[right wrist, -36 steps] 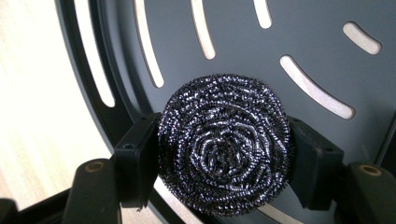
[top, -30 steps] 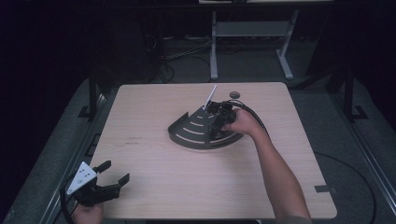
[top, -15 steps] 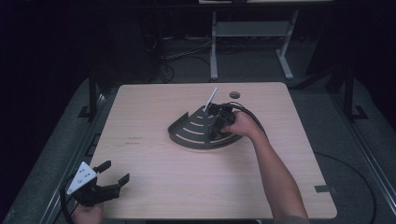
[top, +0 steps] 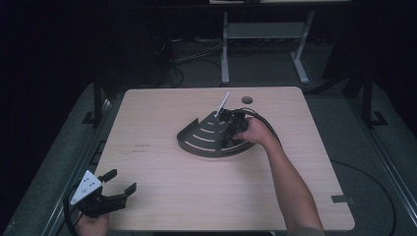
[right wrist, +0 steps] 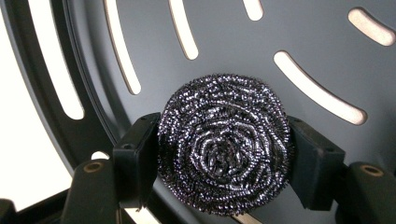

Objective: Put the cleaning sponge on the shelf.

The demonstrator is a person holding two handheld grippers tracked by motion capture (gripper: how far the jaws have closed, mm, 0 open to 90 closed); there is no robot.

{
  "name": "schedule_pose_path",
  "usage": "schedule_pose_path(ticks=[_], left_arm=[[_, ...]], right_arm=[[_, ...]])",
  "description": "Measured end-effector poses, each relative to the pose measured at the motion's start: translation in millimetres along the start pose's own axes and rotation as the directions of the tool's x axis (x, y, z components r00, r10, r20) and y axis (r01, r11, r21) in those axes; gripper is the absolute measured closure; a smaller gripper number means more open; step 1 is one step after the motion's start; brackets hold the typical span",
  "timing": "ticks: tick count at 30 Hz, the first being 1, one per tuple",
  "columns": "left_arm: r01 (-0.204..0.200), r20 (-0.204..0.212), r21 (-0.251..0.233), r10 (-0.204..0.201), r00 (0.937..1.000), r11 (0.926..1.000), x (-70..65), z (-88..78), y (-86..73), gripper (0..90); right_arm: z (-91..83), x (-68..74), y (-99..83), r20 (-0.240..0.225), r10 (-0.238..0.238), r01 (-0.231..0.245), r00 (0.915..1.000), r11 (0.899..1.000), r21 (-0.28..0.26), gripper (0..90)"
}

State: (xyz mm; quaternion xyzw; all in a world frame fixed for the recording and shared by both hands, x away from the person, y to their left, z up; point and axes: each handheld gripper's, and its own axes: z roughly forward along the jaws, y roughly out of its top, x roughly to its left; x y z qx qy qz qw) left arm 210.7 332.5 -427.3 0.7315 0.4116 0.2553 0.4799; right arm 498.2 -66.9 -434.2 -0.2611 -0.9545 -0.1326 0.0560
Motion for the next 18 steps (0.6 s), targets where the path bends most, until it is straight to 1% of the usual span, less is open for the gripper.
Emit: schedule_pose_path(ticks=[4, 16, 18], left_arm=[[-0.001, -0.001, 0.0, 0.001, 1.0, 1.0, 0.4, -0.6, 0.0, 13.3], [0.001, -0.003, 0.0, -0.001, 1.0, 1.0, 0.8, -0.3, -0.2, 13.4], [0.002, -0.003, 0.001, -0.002, 1.0, 1.0, 0.7, 0.0, -0.1, 13.4]], right_arm=[[1.0, -0.3, 0.0, -0.005, 0.005, -0.005, 1.0, 1.0, 0.001, 32.6], [1.1, 0.0, 0.3, -0.001, 0.002, -0.002, 1.0, 1.0, 0.003, 31.9], [0.9, -0.2, -0.1, -0.006, 0.004, -0.004, 1.0, 1.0, 0.002, 31.8]])
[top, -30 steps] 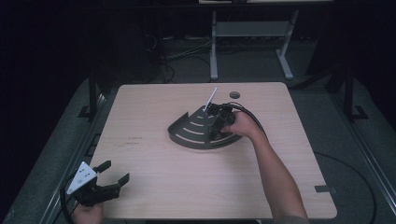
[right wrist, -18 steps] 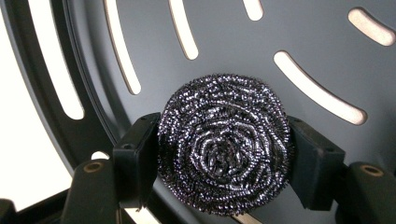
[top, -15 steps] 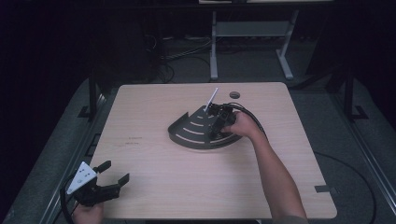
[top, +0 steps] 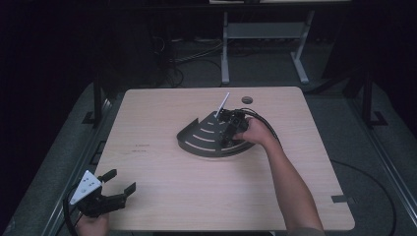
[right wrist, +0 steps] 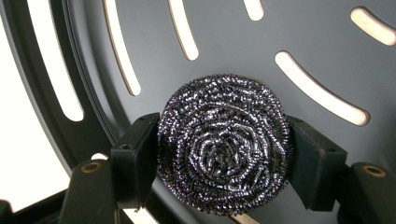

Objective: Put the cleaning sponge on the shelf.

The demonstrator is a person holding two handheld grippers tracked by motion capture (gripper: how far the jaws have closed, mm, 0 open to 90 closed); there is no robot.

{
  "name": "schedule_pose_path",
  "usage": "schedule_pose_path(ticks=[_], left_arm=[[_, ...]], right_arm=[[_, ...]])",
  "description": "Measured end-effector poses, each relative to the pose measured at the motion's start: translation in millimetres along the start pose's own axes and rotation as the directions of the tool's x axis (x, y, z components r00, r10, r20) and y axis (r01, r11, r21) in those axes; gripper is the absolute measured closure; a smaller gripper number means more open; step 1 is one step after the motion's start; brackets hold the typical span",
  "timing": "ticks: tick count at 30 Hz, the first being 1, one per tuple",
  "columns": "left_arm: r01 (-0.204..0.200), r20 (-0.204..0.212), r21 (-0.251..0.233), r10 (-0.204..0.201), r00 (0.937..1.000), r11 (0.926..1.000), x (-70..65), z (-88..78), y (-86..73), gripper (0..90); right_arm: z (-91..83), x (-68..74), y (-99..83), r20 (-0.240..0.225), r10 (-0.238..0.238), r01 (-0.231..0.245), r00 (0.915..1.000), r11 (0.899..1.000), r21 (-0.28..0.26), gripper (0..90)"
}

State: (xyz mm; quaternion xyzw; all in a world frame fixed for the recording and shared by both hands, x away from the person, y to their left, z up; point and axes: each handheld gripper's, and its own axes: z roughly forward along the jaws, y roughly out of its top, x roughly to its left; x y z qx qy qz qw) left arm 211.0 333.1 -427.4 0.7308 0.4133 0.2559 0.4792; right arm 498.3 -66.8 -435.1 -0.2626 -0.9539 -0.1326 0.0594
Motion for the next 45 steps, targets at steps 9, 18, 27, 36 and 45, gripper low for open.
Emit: schedule_pose_path(ticks=[9, 18, 27, 36, 45], left_arm=[[-0.002, 0.0, 0.002, 0.002, 1.0, 1.0, 0.1, 0.2, -0.1, 13.3], [-0.004, 0.0, 0.002, 0.004, 1.0, 1.0, 0.3, -0.5, -0.5, 13.3], [-0.006, -0.001, 0.002, 0.006, 1.0, 1.0, -0.9, -0.7, -0.6, 13.4], [-0.009, 0.0, 0.007, 0.009, 1.0, 0.9999, -2.2, -0.4, -0.9, 13.4], [-0.009, 0.001, 0.008, 0.009, 1.0, 0.9999, -2.4, -0.1, -0.8, 13.4]], right_arm=[[-0.7, 0.9, -0.2, -0.007, 0.0, 0.0, 1.0, 1.0, -0.002, 30.1], [-8.2, 1.8, -2.5, -0.014, 0.002, -0.003, 0.9999, 1.0, -0.023, 25.6], [-22.7, 4.6, -6.1, -0.01, 0.003, -0.003, 0.9999, 0.998, -0.058, 22.1], [-34.8, 10.1, -13.3, 0.007, -0.006, 0.006, 1.0, 0.997, -0.082, 21.2], [-50.8, 13.7, -33.0, 0.011, 0.002, -0.001, 0.9999, 0.992, -0.123, 20.9]])
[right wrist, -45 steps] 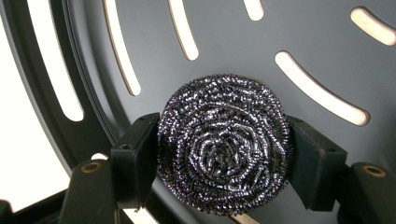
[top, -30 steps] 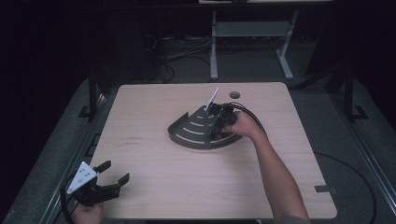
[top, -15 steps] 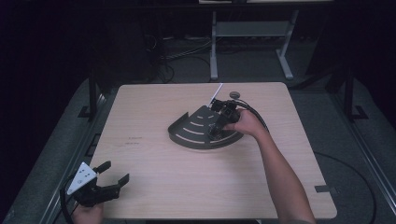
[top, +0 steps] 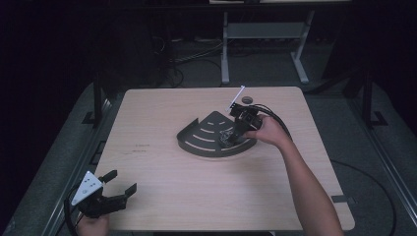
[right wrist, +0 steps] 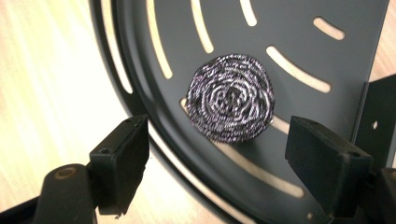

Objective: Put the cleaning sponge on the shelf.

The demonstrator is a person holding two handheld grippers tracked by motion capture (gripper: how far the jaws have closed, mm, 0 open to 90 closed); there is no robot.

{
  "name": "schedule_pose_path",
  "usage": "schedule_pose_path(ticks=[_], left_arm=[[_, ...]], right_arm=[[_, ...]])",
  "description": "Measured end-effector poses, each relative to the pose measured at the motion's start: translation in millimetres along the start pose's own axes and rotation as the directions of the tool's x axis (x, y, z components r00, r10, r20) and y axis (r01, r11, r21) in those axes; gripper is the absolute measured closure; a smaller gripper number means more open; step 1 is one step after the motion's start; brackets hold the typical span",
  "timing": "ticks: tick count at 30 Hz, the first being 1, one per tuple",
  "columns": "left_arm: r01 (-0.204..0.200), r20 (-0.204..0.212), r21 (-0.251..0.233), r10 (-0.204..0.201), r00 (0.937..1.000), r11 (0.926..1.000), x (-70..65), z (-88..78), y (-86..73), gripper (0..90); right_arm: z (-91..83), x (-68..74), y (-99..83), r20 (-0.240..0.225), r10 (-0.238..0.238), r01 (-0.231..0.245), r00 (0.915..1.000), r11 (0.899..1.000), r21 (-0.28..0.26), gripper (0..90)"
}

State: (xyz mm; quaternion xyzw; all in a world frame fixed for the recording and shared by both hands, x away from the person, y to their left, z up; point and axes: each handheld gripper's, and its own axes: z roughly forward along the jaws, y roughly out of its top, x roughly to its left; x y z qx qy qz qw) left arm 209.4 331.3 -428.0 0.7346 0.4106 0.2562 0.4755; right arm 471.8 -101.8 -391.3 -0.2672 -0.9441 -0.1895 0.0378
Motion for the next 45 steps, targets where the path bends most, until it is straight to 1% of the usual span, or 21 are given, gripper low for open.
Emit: schedule_pose_path(ticks=[1, 7, 10, 11, 13, 14, 20, 22, 23, 24, 25, 27, 29, 33, 34, 36, 37, 40, 42, 44, 45], left_arm=[[-0.001, 0.0, 0.001, 0.001, 1.0, 1.0, -0.1, 0.1, -0.1, 13.3], [-0.005, 0.002, 0.006, 0.005, 1.0, 1.0, -1.1, 1.3, 0.1, 13.3], [-0.009, 0.003, 0.008, 0.009, 1.0, 0.9999, -1.4, 1.2, 0.1, 13.4], [-0.007, 0.002, 0.006, 0.007, 1.0, 1.0, -1.6, 1.1, 0.2, 13.4], [-0.008, 0.003, 0.007, 0.008, 1.0, 0.9999, -1.7, 1.3, 0.2, 13.4], [-0.008, 0.003, 0.007, 0.008, 1.0, 0.9999, -1.7, 1.3, 0.2, 13.3], [-0.008, 0.004, 0.009, 0.008, 1.0, 0.9999, -2.8, 2.3, 0.3, 13.4], [-0.01, 0.005, 0.01, 0.01, 0.9999, 0.9999, -2.9, 2.3, 0.2, 13.4], [-0.014, 0.005, 0.012, 0.014, 0.9999, 0.9998, -3.2, 2.3, 0.2, 13.4], [-0.014, 0.005, 0.012, 0.014, 0.9999, 0.9998, -3.2, 2.3, 0.2, 13.4], [-0.013, 0.003, 0.011, 0.013, 0.9999, 0.9998, -3.4, 2.4, 0.3, 13.4], [-0.013, 0.005, 0.012, 0.013, 0.9999, 0.9998, -3.5, 2.7, 0.4, 13.4], [-0.016, 0.006, 0.014, 0.016, 0.9998, 0.9998, -3.5, 3.0, 0.3, 13.4], [-0.018, 0.006, 0.014, 0.018, 0.9998, 0.9997, -4.4, 3.2, 0.6, 13.4], [-0.017, 0.006, 0.013, 0.017, 0.9998, 0.9998, -4.6, 3.0, 0.5, 13.4], [-0.017, 0.006, 0.014, 0.017, 0.9998, 0.9998, -4.6, 3.0, 0.4, 13.4], [-0.016, 0.005, 0.013, 0.016, 0.9999, 0.9998, -4.4, 3.2, 0.2, 13.4], [-0.018, 0.007, 0.016, 0.018, 0.9998, 0.9997, -4.7, 3.5, 0.4, 13.4], [-0.019, 0.009, 0.016, 0.019, 0.9998, 0.9997, -5.5, 3.9, 0.4, 13.4], [-0.019, 0.01, 0.016, 0.018, 0.9998, 0.9997, -5.9, 4.3, 0.4, 13.4], [-0.017, 0.01, 0.017, 0.017, 0.9998, 0.9997, -6.0, 4.4, 0.4, 13.3]], right_arm=[[-2.2, 1.0, -1.9, 0.006, -0.001, 0.001, 1.0, 1.0, -0.001, 20.9], [-12.1, 5.0, -16.7, 0.0, 0.003, -0.003, 1.0, 0.999, -0.035, 20.8], [-14.6, 6.2, -21.8, 0.0, 0.005, -0.005, 1.0, 0.999, -0.041, 20.8], [-16.8, 8.3, -27.5, 0.0, 0.005, -0.005, 1.0, 0.999, -0.043, 20.8], [-18.6, 10.2, -32.0, 0.004, 0.004, -0.004, 1.0, 0.999, -0.05, 20.8], [-18.6, 10.2, -32.0, 0.004, 0.004, -0.004, 1.0, 0.999, -0.05, 20.8], [-24.3, 16.5, -52.3, 0.007, 0.003, -0.002, 1.0, 0.997, -0.072, 20.6], [-24.5, 16.9, -55.5, 0.008, 0.004, -0.003, 1.0, 0.997, -0.074, 20.5], [-24.9, 18.0, -61.7, 0.008, 0.014, -0.013, 0.9999, 0.997, -0.072, 20.4], [-24.9, 18.0, -61.7, 0.008, 0.014, -0.013, 0.9999, 0.997, -0.072, 20.4], [-25.1, 19.1, -68.6, 0.01, 0.015, -0.015, 0.9998, 0.997, -0.079, 20.5], [-25.0, 20.6, -74.3, 0.009, 0.02, -0.02, 0.9998, 0.998, -0.066, 20.1], [-25.6, 23.0, -80.5, 0.007, 0.02, -0.02, 0.9998, 0.996, -0.082, 20.8], [-25.3, 26.4, -88.0, 0.017, 0.021, -0.02, 0.9996, 0.997, -0.074, 20.2], [-25.2, 29.0, -93.5, 0.011, 0.017, -0.016, 0.9998, 0.996, -0.09, 20.8], [-24.9, 30.6, -96.1, 0.011, 0.017, -0.016, 0.9998, 0.996, -0.086, 20.6], [-23.8, 33.9, -101.1, 0.017, 0.014, -0.012, 0.9998, 0.997, -0.077, 20.3], [-23.2, 36.8, -106.6, 0.014, 0.013, -0.012, 0.9998, 0.996, -0.083, 20.6], [-21.9, 39.5, -115.5, 0.018, 0.021, -0.019, 0.9996, 0.996, -0.083, 20.5], [-21.0, 40.2, -118.7, 0.018, 0.019, -0.017, 0.9997, 0.996, -0.083, 20.6], [-18.8, 42.2, -126.2, 0.021, 0.025, -0.024, 0.9995, 0.997, -0.079, 20.1]])
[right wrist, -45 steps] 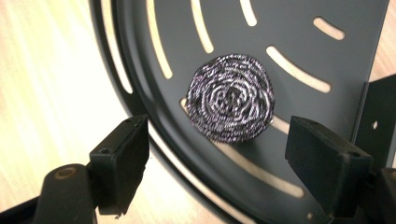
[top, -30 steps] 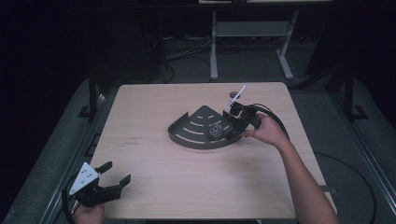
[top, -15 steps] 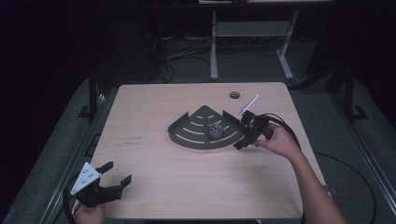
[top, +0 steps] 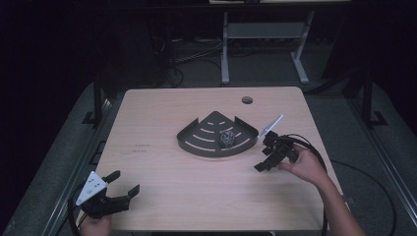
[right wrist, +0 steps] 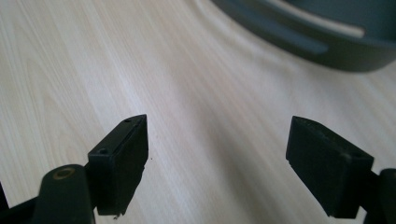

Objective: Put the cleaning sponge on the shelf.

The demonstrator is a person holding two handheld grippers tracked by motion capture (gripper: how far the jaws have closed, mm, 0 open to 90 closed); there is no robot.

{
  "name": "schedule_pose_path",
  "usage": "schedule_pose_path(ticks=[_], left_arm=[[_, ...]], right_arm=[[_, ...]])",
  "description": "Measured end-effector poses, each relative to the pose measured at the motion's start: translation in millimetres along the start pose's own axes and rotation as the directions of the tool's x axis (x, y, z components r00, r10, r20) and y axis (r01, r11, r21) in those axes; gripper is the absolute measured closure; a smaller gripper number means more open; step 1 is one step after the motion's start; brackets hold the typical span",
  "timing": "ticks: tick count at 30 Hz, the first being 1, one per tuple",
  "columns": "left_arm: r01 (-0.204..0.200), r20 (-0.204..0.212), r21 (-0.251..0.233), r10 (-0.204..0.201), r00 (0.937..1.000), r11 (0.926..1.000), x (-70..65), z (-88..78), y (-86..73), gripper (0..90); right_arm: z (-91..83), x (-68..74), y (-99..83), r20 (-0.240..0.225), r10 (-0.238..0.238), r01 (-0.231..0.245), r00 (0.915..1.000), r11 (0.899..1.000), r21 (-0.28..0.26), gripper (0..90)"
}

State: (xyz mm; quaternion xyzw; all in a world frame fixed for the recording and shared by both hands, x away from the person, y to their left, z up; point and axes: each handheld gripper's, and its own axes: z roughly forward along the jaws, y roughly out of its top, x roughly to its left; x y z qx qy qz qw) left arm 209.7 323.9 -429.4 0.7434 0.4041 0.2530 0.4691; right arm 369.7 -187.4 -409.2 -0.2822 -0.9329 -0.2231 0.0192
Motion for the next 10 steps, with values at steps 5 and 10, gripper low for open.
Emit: schedule_pose_path(ticks=[5, 10], left_arm=[[0.0, 0.0, -0.001, 0.0, 1.0, 1.0, -0.4, 0.1, 0.2, 13.4], [-0.007, 0.002, 0.004, 0.007, 1.0, 1.0, -1.9, 1.0, 0.6, 13.4]], right_arm=[[0.9, 5.5, -14.8, 0.0, 0.009, -0.009, 1.0, 1.0, -0.012, 20.2], [1.1, 11.5, -31.0, 0.005, 0.019, -0.019, 0.9998, 1.0, -0.022, 19.6]])
